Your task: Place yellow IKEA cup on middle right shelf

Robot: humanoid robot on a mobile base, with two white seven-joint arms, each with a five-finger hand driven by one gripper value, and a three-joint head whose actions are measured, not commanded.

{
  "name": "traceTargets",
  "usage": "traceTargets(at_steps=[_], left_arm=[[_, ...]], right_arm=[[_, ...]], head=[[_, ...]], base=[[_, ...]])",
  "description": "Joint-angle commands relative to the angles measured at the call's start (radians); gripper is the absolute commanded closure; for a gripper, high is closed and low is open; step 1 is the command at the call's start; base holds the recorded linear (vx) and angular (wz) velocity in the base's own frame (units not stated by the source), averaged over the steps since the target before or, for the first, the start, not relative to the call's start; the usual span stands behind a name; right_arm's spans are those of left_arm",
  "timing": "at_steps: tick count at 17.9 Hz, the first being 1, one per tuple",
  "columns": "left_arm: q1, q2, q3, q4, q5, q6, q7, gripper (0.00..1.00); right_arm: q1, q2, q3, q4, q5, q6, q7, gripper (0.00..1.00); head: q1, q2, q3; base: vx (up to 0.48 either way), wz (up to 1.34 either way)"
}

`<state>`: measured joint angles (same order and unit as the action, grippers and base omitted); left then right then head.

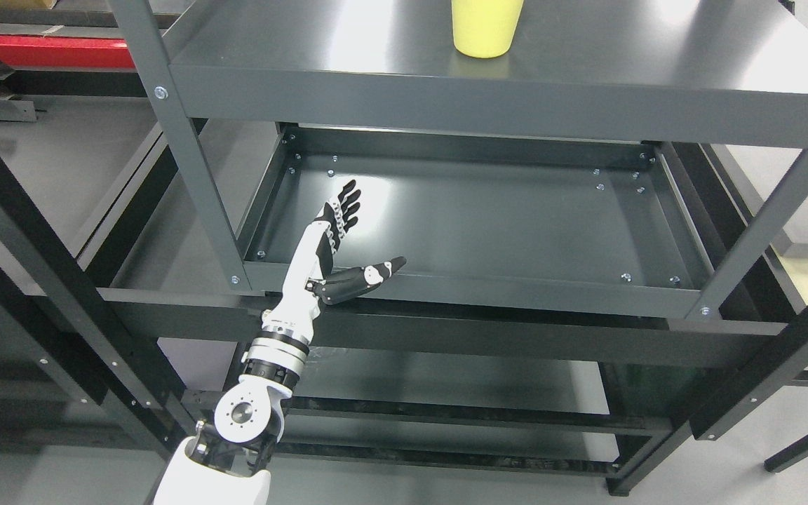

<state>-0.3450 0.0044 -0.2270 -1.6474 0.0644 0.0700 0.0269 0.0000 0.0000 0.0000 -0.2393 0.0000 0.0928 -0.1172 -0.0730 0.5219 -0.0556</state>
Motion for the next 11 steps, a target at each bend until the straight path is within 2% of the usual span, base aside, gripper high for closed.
traceTargets(at_steps=[1, 7, 11], left_arm=[[0.030, 0.013, 0.041, -0.051, -0.001, -0.033, -0.008, 0.02], [0.103, 0.013, 0.070, -0.049, 0.002, -0.064, -0.010, 0.01], [0.104, 0.013, 0.072, -0.051, 0.005, -0.078, -0.010, 0.01]], right_arm=[[0.014, -0.017, 0.017, 0.000, -0.025, 0.001, 0.001, 0.01], [0.014, -0.017, 0.017, -0.001, -0.025, 0.001, 0.001, 0.01], [0.014, -0.017, 0.017, 0.000, -0.025, 0.001, 0.001, 0.01]], head=[[0.0000, 0.000, 0.000], [0.0000, 0.000, 0.000], [0.0000, 0.000, 0.000]], base=[[0.000, 0.00], [0.000, 0.00], [0.000, 0.00]])
